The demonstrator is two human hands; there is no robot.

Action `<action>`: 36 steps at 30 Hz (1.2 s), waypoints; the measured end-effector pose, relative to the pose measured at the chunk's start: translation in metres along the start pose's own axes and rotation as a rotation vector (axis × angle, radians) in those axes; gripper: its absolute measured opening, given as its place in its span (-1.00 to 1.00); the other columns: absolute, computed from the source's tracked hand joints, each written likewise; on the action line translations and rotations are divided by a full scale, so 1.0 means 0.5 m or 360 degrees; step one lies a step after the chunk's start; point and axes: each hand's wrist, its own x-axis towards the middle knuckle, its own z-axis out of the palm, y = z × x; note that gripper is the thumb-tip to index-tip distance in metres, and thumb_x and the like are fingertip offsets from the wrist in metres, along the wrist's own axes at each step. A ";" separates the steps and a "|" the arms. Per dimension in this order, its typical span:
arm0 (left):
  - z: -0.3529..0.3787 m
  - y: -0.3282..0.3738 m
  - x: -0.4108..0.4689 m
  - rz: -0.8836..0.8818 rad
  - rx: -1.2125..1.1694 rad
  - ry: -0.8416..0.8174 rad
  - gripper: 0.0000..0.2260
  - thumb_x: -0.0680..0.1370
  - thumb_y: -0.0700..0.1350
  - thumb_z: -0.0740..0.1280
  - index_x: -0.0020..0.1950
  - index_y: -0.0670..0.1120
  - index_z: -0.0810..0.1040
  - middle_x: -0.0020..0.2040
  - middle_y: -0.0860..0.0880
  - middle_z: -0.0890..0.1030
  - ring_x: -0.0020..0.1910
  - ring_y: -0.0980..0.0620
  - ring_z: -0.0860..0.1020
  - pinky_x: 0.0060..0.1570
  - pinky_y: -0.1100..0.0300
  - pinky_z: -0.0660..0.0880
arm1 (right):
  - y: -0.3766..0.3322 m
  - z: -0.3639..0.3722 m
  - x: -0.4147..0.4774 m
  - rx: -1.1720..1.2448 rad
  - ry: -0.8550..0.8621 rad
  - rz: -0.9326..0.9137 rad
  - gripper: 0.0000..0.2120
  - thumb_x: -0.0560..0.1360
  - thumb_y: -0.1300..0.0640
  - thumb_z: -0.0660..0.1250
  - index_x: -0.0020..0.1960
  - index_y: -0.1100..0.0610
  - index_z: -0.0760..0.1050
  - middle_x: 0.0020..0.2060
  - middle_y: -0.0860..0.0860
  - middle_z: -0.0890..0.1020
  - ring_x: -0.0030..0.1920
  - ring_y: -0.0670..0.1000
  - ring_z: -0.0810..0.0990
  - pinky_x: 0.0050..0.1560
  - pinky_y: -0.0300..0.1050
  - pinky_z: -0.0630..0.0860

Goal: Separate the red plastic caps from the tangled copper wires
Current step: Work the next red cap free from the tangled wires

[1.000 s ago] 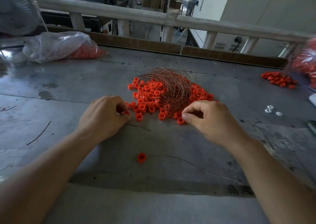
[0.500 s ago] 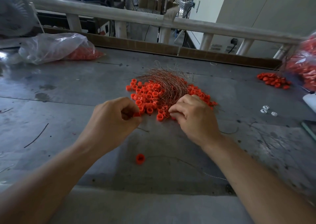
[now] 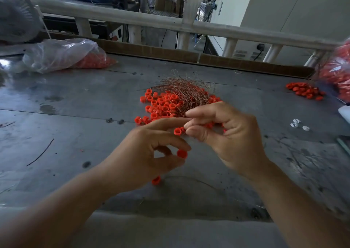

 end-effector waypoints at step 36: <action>-0.009 0.004 0.001 -0.0292 -0.0679 0.0413 -0.75 0.27 -0.18 0.48 -0.08 0.00 0.66 -0.08 -0.04 0.67 -0.13 0.01 0.65 -0.11 0.27 0.56 | 0.008 0.002 -0.010 -0.0263 -0.0199 0.0266 -0.88 0.47 0.23 0.31 -0.06 0.11 0.60 -0.27 -0.20 0.49 -0.19 -0.22 0.50 -0.15 -0.45 0.40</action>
